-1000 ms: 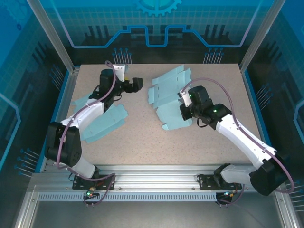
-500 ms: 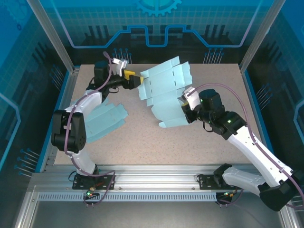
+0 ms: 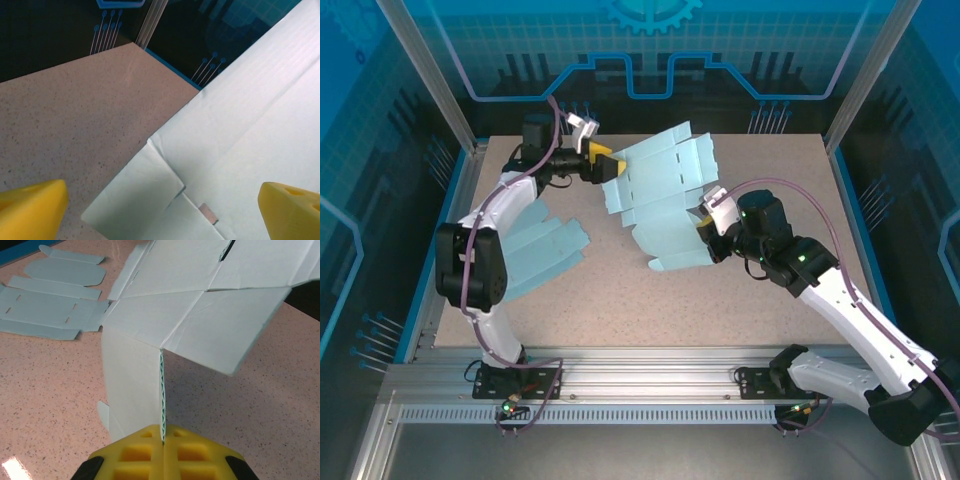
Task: Fold the paper box
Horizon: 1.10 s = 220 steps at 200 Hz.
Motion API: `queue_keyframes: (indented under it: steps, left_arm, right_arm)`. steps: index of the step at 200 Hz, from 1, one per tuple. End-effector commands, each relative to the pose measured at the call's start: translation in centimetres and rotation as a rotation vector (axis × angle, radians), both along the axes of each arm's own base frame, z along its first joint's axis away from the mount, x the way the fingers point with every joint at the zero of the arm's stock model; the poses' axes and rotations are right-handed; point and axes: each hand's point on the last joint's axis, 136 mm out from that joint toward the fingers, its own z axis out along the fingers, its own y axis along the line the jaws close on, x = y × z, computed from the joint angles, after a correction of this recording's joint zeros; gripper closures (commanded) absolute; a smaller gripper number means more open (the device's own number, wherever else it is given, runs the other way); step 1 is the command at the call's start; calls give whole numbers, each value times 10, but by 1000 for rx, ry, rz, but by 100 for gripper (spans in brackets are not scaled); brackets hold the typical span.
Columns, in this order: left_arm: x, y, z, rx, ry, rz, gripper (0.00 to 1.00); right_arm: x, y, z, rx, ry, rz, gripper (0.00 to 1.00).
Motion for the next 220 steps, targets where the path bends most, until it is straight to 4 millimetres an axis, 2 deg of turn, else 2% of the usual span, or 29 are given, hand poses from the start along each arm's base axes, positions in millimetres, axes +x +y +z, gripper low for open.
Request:
queue_keyframes:
  steps: [1,33,103,153,182,220]
  left_arm:
    - [9,10,-6,36,6,13,1]
    - [11,12,-3,7,27,-22,1]
    - [-21,0,8,-68,13,-220,3]
    - [-21,0,13,-73,6,-224,21]
    - [-19,0,18,-67,-13,-210,46]
    - [-18,0,21,-66,-30,-208,64]
  right_arm:
    - [-3,12,9,31,-29,55,100]
    - [-4,15,10,43,-32,74,100]
    - [-1,22,10,66,-27,85,100]
    - [2,20,3,62,-24,63,100]
    - [3,18,-4,59,-11,45,100]
    - [6,14,-19,54,17,4,100]
